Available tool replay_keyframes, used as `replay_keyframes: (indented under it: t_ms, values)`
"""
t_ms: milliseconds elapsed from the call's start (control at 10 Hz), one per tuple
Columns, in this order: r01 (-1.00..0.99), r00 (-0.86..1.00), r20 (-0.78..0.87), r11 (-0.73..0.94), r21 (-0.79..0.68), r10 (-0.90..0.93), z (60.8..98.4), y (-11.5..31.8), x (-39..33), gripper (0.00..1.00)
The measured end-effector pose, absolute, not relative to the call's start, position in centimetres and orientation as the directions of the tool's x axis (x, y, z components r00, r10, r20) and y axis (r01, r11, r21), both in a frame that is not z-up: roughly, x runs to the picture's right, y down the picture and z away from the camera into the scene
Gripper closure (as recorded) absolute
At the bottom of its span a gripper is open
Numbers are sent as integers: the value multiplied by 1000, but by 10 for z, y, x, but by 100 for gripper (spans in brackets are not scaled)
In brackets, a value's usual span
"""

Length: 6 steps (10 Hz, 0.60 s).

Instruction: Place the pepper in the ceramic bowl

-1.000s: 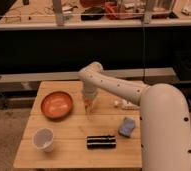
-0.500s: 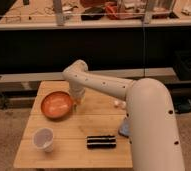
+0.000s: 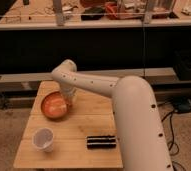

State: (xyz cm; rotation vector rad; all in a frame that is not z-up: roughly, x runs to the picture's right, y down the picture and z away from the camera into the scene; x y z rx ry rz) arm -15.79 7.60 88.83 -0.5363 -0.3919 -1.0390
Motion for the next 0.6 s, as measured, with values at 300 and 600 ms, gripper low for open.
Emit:
replay_keyframes:
  t_ms: [300,600]
  values:
    - [888,457,542,394,-236,-705,892,75,-155,98]
    - [892,449,549,391,-227,-705,892,74,-172,98]
